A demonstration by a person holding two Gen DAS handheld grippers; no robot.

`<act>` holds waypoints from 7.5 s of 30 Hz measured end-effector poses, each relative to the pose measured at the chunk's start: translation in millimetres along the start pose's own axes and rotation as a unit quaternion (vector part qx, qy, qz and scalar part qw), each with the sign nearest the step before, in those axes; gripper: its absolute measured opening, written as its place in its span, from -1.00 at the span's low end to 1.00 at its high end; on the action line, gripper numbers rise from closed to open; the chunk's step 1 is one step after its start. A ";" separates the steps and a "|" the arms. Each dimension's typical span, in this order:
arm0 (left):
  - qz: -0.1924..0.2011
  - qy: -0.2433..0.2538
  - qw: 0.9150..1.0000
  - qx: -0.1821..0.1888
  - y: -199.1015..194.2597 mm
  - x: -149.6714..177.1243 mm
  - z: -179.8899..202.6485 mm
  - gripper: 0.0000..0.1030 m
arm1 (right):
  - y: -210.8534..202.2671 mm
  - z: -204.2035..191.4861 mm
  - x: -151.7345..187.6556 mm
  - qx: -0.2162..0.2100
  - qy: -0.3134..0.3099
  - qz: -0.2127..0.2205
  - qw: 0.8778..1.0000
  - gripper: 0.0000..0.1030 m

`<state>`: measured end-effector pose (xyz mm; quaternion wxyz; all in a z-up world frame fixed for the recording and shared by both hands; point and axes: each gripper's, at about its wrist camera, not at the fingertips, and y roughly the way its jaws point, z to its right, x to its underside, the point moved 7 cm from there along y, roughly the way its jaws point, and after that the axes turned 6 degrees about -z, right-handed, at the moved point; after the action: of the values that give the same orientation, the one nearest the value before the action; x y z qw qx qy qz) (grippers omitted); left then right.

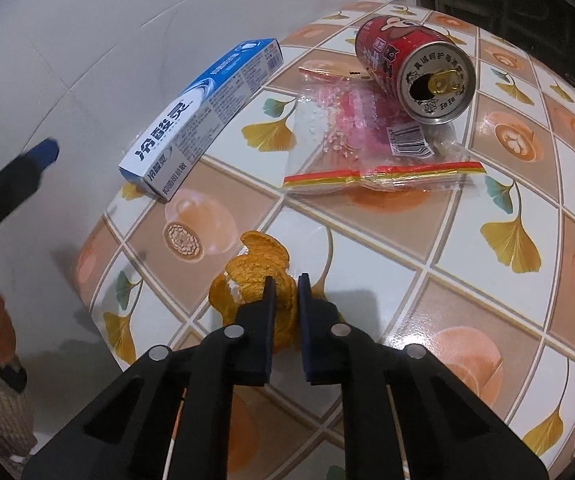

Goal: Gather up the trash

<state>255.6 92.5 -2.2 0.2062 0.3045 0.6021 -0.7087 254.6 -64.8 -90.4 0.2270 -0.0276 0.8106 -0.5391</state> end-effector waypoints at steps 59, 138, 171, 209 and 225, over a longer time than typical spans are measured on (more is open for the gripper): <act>-0.079 -0.031 0.996 0.006 43.3 -50.7 0.0 -0.18 | -60.1 49.5 10.9 -0.037 0.076 0.085 0.993 -0.90; -0.336 0.284 0.861 0.255 211.5 136.0 668.0 0.26 | -111.9 525.8 473.1 0.152 0.626 0.145 0.751 -0.22; -0.145 0.265 0.912 0.276 20.9 73.7 448.0 0.75 | -228.6 307.2 410.7 0.298 0.484 0.188 0.801 0.76; -0.041 -0.088 0.991 0.087 60.8 -5.3 79.6 0.78 | -215.4 155.8 179.5 0.256 0.213 0.245 0.911 0.87; -0.143 -0.164 0.967 0.132 157.8 -27.2 44.9 -0.20 | -178.4 106.2 35.2 0.063 0.107 0.253 0.960 0.87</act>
<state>371.2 16.6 -94.5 0.1564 0.1193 0.4988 -0.8441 229.7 -240.9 22.3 0.2694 0.2500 0.7753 -0.5136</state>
